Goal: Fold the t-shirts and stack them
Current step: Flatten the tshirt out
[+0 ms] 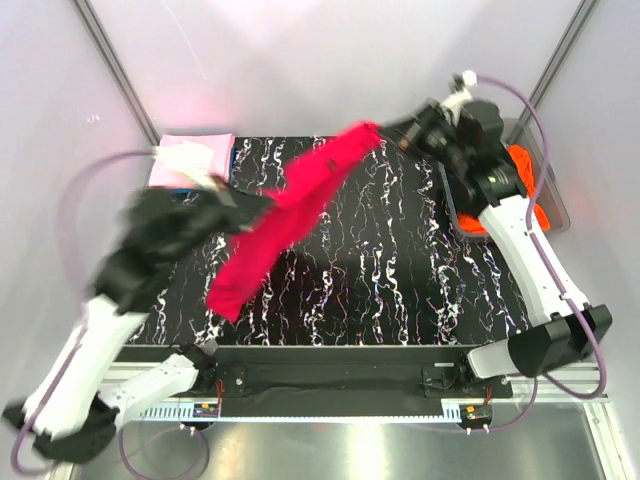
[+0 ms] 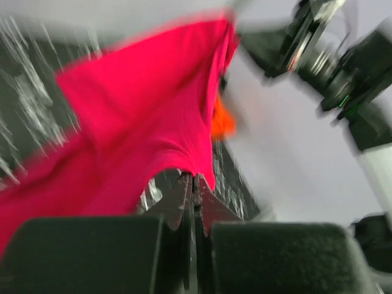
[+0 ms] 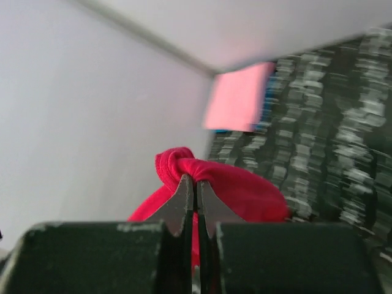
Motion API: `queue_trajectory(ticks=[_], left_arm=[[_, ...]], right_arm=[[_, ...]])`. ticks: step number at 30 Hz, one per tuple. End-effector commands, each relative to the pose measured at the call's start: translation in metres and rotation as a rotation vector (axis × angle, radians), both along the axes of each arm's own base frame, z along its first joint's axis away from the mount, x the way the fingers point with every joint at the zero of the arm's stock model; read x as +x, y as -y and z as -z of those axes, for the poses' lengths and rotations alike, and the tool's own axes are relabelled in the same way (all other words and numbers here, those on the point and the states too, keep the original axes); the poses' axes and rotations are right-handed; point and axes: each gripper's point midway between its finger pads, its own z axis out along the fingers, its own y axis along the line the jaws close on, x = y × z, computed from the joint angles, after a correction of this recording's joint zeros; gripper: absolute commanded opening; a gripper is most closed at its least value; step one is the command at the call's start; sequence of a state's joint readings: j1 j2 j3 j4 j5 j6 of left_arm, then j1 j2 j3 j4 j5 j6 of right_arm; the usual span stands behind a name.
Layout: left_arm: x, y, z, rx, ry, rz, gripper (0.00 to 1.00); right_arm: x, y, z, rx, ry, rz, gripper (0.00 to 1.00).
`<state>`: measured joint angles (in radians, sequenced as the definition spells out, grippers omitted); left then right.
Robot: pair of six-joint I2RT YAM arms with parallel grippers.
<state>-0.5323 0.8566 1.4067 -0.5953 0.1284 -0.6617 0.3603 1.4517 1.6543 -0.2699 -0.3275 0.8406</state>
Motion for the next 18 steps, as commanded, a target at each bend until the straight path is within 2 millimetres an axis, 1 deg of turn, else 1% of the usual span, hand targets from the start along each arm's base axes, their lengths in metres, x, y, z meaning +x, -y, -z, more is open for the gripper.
queue_trajectory(ticks=[1,2,3,4,5,6,7,8,9,10,11,12,13,14,15,16,17,18], left_arm=[[-0.001,0.073,0.037,-0.128,-0.100,0.205,0.00],[0.000,0.087,0.051,-0.108,-0.124,0.226,0.00],[0.001,0.101,0.066,-0.093,-0.159,0.229,0.00],[-0.009,0.124,0.093,-0.058,-0.214,0.286,0.00],[-0.005,0.144,0.114,-0.037,-0.250,0.307,0.00],[-0.008,0.157,0.130,-0.028,-0.295,0.332,0.00],[-0.013,0.169,0.149,-0.004,-0.330,0.365,0.00],[-0.009,0.186,0.175,0.035,-0.381,0.385,0.00],[-0.013,0.195,0.189,0.059,-0.413,0.418,0.00],[-0.017,0.205,0.190,0.069,-0.421,0.451,0.00],[-0.018,0.214,0.200,0.091,-0.441,0.473,0.00],[-0.024,0.227,0.216,0.132,-0.465,0.514,0.00],[-0.026,0.233,0.220,0.147,-0.478,0.528,0.00],[-0.027,0.241,0.214,0.150,-0.476,0.547,0.00],[-0.036,0.250,0.223,0.169,-0.493,0.583,0.00],[-0.041,0.255,0.222,0.171,-0.497,0.600,0.00],[-0.046,0.259,0.221,0.177,-0.501,0.616,0.00],[-0.055,0.265,0.215,0.175,-0.493,0.648,0.00]], right_arm=[[0.038,0.083,0.109,-0.152,-0.164,0.239,0.00],[0.035,0.091,0.143,-0.188,-0.224,0.240,0.00],[0.038,0.107,0.158,-0.214,-0.244,0.267,0.00],[0.038,0.112,0.174,-0.248,-0.263,0.268,0.00],[0.037,0.116,0.202,-0.273,-0.317,0.269,0.00],[0.038,0.123,0.215,-0.287,-0.345,0.276,0.00],[0.040,0.126,0.233,-0.319,-0.371,0.265,0.00],[0.040,0.130,0.245,-0.334,-0.393,0.265,0.00],[0.042,0.134,0.254,-0.346,-0.412,0.268,0.00],[0.042,0.145,0.263,-0.362,-0.440,0.281,0.00],[0.046,0.151,0.272,-0.376,-0.467,0.291,0.00],[0.047,0.156,0.277,-0.400,-0.476,0.292,0.00],[0.049,0.165,0.281,-0.412,-0.490,0.303,0.00],[0.051,0.168,0.284,-0.426,-0.507,0.299,0.00],[0.053,0.170,0.284,-0.437,-0.508,0.295,0.00],[0.053,0.171,0.286,-0.464,-0.506,0.278,0.00],[0.058,0.172,0.281,-0.475,-0.493,0.279,0.00],[0.060,0.173,0.280,-0.480,-0.488,0.277,0.00]])
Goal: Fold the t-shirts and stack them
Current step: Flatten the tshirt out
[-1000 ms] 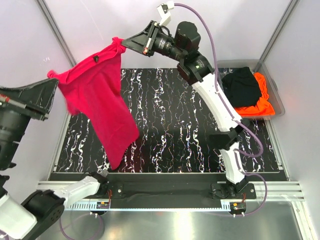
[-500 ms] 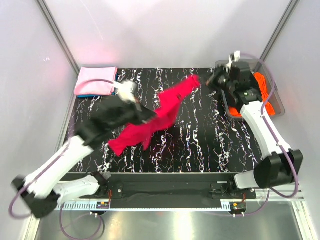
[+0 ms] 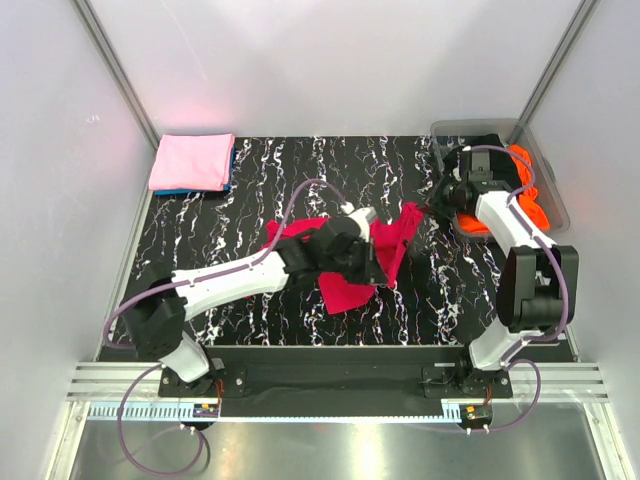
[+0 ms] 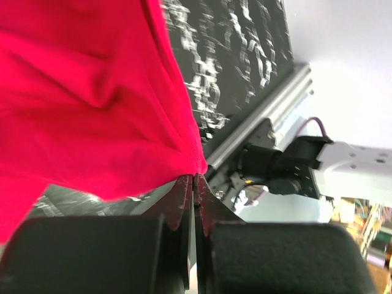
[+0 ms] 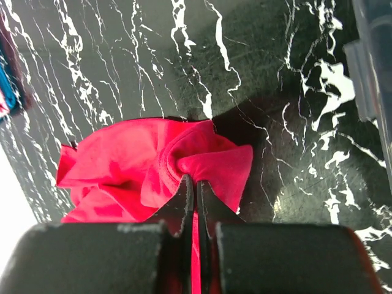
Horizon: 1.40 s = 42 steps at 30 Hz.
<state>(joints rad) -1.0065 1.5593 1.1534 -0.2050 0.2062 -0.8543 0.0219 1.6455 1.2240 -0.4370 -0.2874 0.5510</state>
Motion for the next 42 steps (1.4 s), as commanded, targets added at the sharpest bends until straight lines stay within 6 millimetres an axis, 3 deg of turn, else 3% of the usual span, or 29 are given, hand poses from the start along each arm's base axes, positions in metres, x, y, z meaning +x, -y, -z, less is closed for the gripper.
queue_trajectory(ticks=[1,4,7,8,11,12,13,15,17,18,19,20,21,23,24,27,29,32,33,37,42], left_arm=[[-0.036,0.034,-0.059,-0.151,0.030,0.170,0.00],[-0.049,0.043,-0.066,-0.150,0.030,0.249,0.00],[-0.059,0.044,-0.075,-0.154,0.041,0.326,0.15],[-0.060,0.040,-0.074,-0.138,0.046,0.329,0.25],[-0.058,0.016,-0.085,-0.083,0.122,0.306,0.40],[-0.056,0.007,-0.083,-0.059,0.147,0.300,0.53],[-0.054,-0.003,-0.083,-0.041,0.156,0.286,0.60],[-0.046,-0.039,-0.085,0.012,0.183,0.203,0.77],[-0.039,-0.070,-0.081,0.057,0.178,0.130,0.78],[-0.023,-0.099,-0.082,0.071,0.185,0.017,0.78],[-0.015,-0.116,-0.077,0.089,0.174,-0.041,0.78],[-0.009,-0.134,-0.070,0.113,0.154,-0.097,0.78],[0.009,-0.166,-0.064,0.123,0.139,-0.225,0.78],[0.022,-0.200,-0.049,0.161,0.102,-0.347,0.79],[0.036,-0.226,-0.035,0.189,0.060,-0.459,0.79],[0.052,-0.264,-0.016,0.191,-0.018,-0.612,0.79],[0.062,-0.277,-0.003,0.198,-0.065,-0.664,0.79],[0.081,-0.305,0.022,0.183,-0.182,-0.771,0.81],[0.085,-0.309,0.028,0.177,-0.208,-0.792,0.82],[0.105,-0.306,0.051,0.129,-0.268,-0.807,0.85],[0.109,-0.315,0.069,0.203,-0.282,-0.811,0.86]], right_arm=[[0.033,0.016,-0.034,-0.111,0.146,-0.027,0.00],[0.045,0.016,-0.042,-0.129,0.174,-0.056,0.00],[0.058,0.017,-0.038,-0.148,0.165,-0.079,0.00],[0.063,0.017,-0.043,-0.153,0.175,-0.080,0.01],[0.069,0.021,-0.034,-0.171,0.127,-0.081,0.19],[0.069,0.021,-0.031,-0.180,0.110,-0.086,0.24],[0.064,0.024,-0.016,-0.191,0.043,-0.089,0.32],[0.066,0.026,-0.020,-0.208,0.027,-0.096,0.38],[0.060,0.030,-0.019,-0.229,-0.009,-0.095,0.45],[0.057,0.031,-0.020,-0.237,-0.015,-0.096,0.46],[0.053,0.034,-0.028,-0.259,-0.010,-0.087,0.49],[0.048,0.037,-0.029,-0.279,-0.014,-0.079,0.52],[0.045,0.039,-0.030,-0.301,-0.016,-0.075,0.55],[0.032,0.048,-0.037,-0.350,-0.024,-0.049,0.62],[0.027,0.049,-0.037,-0.355,-0.032,-0.049,0.63],[0.004,0.032,-0.037,-0.273,-0.052,-0.078,0.63],[-0.017,0.014,-0.036,-0.225,-0.064,-0.117,0.63],[-0.050,-0.028,-0.024,-0.147,-0.100,-0.192,0.62],[-0.064,-0.053,-0.020,-0.106,-0.119,-0.225,0.62],[-0.119,-0.100,0.019,-0.035,-0.206,-0.295,0.61],[-0.166,-0.126,0.054,-0.026,-0.277,-0.330,0.62]])
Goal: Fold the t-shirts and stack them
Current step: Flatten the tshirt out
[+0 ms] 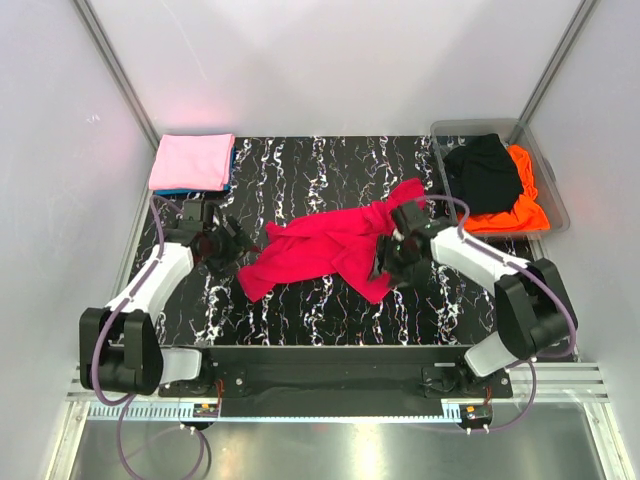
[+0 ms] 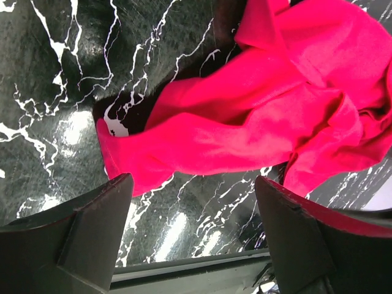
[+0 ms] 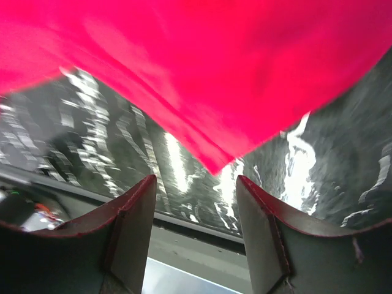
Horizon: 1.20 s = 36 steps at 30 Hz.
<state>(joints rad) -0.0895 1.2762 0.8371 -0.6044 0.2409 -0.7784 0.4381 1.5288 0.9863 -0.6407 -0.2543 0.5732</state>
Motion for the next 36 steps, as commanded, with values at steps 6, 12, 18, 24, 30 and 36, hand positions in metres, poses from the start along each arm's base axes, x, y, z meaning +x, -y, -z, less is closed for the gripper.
queue_trajectory(ticks=[6,12,18,24,30,36], left_arm=[[0.010,-0.008,-0.008,0.061,0.101,0.067,0.81],[0.000,-0.013,-0.023,0.089,0.190,0.083,0.79],[-0.019,-0.008,-0.011,0.046,0.175,0.071,0.79],[-0.031,0.001,-0.009,-0.005,0.190,0.085,0.77],[-0.031,0.001,-0.008,-0.001,0.187,0.090,0.77],[-0.014,-0.007,-0.030,0.077,0.250,0.132,0.83]], right_arm=[[-0.040,-0.006,0.032,0.004,-0.042,0.167,0.61],[-0.044,-0.001,0.041,0.103,-0.078,0.497,0.58],[-0.046,0.000,0.057,0.186,-0.115,0.673,0.45],[-0.048,0.011,0.071,0.187,-0.125,0.793,0.43],[-0.049,0.014,0.081,0.158,-0.150,0.827,0.35],[-0.062,0.029,0.077,0.097,-0.112,0.782,0.00]])
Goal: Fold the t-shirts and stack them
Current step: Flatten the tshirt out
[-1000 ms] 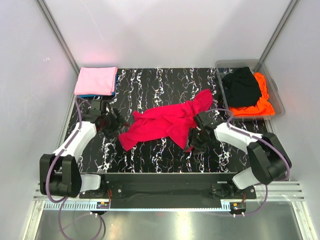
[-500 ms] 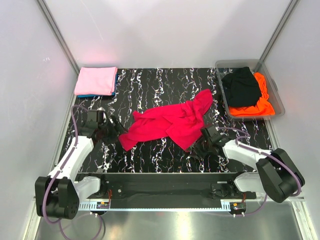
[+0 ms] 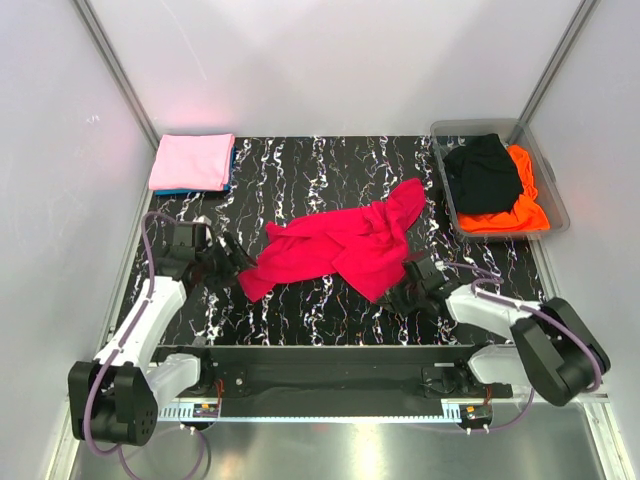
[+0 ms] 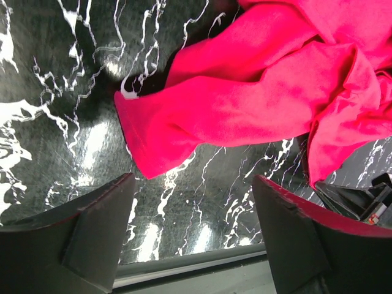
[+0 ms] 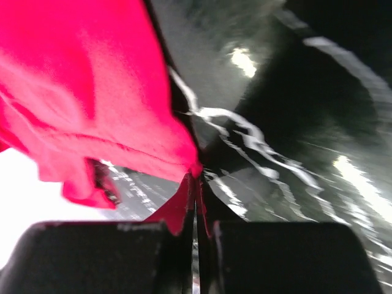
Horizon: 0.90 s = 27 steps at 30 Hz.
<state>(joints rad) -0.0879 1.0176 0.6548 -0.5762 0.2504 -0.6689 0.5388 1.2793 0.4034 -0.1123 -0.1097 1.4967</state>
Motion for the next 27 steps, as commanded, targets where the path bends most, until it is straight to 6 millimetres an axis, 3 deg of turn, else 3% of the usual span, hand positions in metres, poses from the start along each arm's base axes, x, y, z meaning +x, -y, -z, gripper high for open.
queue_trajectory(ticks=[1,2,3,4,5,6,7,9,10,14,15,18,23,25,27], left_arm=[[0.024,-0.002,-0.032,0.047,0.112,0.045,0.84],[0.028,-0.002,-0.038,0.056,0.127,0.058,0.84],[0.028,-0.002,-0.040,0.057,0.130,0.063,0.84],[0.029,-0.002,-0.042,0.060,0.136,0.065,0.84],[0.028,-0.002,-0.042,0.060,0.134,0.067,0.84],[0.027,-0.002,-0.042,0.060,0.135,0.066,0.84],[0.026,-0.002,-0.041,0.055,0.130,0.065,0.84],[0.021,-0.001,-0.033,0.040,0.103,0.047,0.84],[0.019,-0.001,-0.031,0.035,0.096,0.042,0.83],[0.008,0.003,-0.015,0.006,0.047,0.007,0.81],[0.006,0.003,-0.014,0.000,0.040,-0.002,0.80],[-0.003,0.004,-0.008,-0.020,0.020,-0.031,0.78],[-0.017,0.004,-0.002,-0.043,-0.012,-0.073,0.78],[-0.025,0.005,0.003,-0.057,-0.035,-0.079,0.78],[-0.029,0.009,0.003,-0.090,-0.047,-0.086,0.78]], right_arm=[[-0.013,0.035,0.001,-0.180,0.017,-0.009,0.00],[-0.014,0.042,-0.006,-0.234,0.052,-0.061,0.00],[-0.023,0.064,-0.008,-0.343,0.037,-0.066,0.00],[-0.013,0.067,-0.038,-0.352,0.129,-0.060,0.00],[-0.013,0.077,-0.050,-0.410,0.170,-0.088,0.00],[-0.019,0.100,-0.066,-0.488,0.208,-0.057,0.00],[-0.016,0.108,-0.087,-0.510,0.255,-0.031,0.00],[-0.024,0.127,-0.106,-0.566,0.294,-0.012,0.00],[-0.024,0.135,-0.125,-0.565,0.357,0.028,0.00],[-0.041,0.155,-0.139,-0.594,0.357,0.080,0.00],[-0.050,0.167,-0.137,-0.645,0.329,0.092,0.00],[-0.056,0.176,-0.154,-0.627,0.361,0.154,0.00],[-0.059,0.209,-0.213,-0.671,0.509,0.297,0.00],[-0.058,0.210,-0.221,-0.672,0.534,0.304,0.00],[-0.055,0.193,-0.211,-0.629,0.510,0.231,0.00]])
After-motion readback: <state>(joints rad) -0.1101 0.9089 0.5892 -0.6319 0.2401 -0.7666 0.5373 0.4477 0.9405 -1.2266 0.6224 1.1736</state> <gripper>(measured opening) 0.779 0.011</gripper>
